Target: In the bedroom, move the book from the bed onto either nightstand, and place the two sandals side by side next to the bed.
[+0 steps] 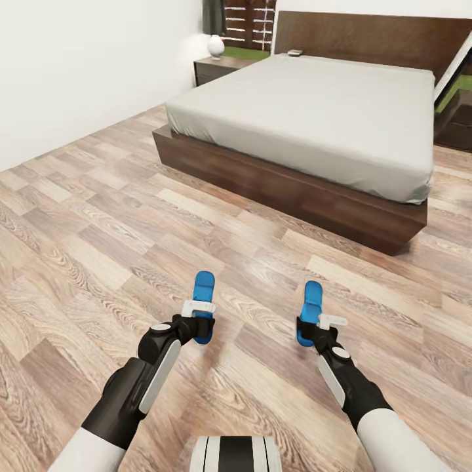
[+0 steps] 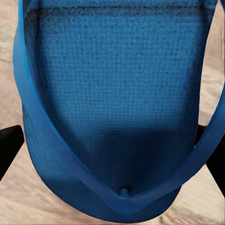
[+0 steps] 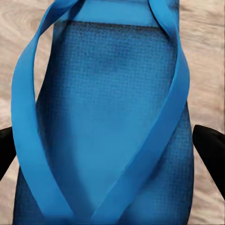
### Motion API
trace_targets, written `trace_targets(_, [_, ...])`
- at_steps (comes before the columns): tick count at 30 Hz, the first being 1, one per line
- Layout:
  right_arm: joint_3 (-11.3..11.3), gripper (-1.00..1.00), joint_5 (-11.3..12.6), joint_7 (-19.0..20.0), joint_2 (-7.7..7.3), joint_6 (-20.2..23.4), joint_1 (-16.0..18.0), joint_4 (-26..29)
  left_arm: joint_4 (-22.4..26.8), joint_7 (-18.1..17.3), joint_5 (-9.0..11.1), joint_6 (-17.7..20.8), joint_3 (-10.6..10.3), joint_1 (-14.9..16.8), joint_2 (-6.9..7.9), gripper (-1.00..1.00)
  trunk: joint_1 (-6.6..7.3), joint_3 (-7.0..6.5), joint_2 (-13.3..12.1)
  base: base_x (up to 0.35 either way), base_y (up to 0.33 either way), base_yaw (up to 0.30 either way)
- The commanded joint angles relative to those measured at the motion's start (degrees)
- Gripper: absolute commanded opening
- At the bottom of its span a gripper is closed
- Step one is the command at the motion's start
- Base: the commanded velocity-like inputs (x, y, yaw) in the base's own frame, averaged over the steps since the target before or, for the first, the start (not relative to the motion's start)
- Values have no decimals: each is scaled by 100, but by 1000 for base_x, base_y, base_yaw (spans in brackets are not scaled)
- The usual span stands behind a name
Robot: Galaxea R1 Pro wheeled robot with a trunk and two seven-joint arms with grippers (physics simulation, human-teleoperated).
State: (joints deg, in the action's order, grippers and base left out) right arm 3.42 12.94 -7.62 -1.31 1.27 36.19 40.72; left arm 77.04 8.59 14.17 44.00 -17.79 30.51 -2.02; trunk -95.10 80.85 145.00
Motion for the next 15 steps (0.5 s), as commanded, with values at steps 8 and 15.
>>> trace_targets(8, [29, -100, 50, -24, -34, 7, 2, -56, -350, 98, 27, 16, -13, 4, -48, -100, 21, -190, -9, 0, 0, -288])
trace_targets(15, [24, -100, 50, -12, -41, 32, 2, -47, -365, 85, 38, 29, -6, 5, -42, -100, 39, -359, -19, 0, 0, -290])
